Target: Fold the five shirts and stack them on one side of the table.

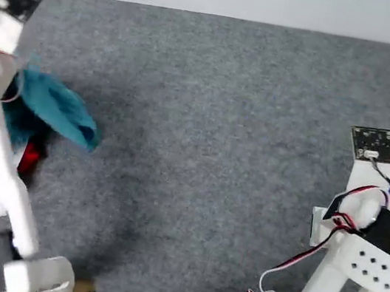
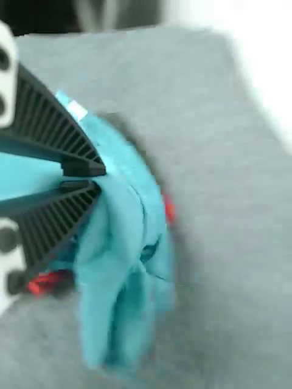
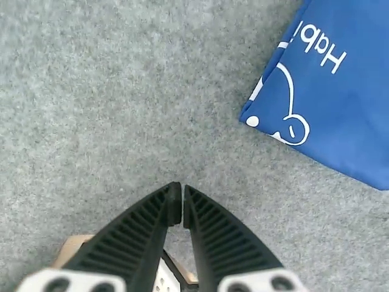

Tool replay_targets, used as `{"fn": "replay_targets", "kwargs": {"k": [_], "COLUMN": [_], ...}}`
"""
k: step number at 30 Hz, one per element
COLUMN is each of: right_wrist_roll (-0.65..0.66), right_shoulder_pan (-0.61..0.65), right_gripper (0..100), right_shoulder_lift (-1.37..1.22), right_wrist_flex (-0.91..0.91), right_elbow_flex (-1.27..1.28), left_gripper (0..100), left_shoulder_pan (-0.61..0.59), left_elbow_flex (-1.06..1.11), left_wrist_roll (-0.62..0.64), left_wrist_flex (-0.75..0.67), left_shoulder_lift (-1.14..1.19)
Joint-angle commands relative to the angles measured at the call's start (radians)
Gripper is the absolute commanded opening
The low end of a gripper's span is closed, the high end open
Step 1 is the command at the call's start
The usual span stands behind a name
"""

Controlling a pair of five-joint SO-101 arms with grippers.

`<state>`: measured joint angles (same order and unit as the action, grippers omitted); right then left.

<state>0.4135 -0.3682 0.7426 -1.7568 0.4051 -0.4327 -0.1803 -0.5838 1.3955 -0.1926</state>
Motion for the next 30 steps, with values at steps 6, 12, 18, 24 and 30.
{"fn": "replay_targets", "kwargs": {"k": [6,12,18,24,30], "right_wrist_roll": [-0.015,-0.015,-0.012,-0.015,-0.029], "right_shoulder_pan": [0.008,0.015,0.019,0.174,0.501], "right_gripper": [0.9,0.9,1.3,18.4,18.0], "right_shoulder_lift": [0.022,0.022,0.012,-0.045,-0.193], "right_wrist_flex": [-0.041,-0.041,-0.038,-0.036,-0.01], "right_elbow_flex": [-0.005,-0.005,-0.005,-0.008,-0.012], "left_gripper": [0,0,5,19,17], "left_shoulder_pan": [0.437,0.589,0.537,0.344,0.137], "left_elbow_flex": [-0.074,-0.028,0.186,0.217,0.217], "left_wrist_roll": [0.207,0.258,0.256,0.244,0.097], "left_wrist_flex": [0.044,0.084,0.048,-0.038,-0.04], "left_shoulder_lift": [-0.278,-0.239,-0.087,0.003,-0.023]}}
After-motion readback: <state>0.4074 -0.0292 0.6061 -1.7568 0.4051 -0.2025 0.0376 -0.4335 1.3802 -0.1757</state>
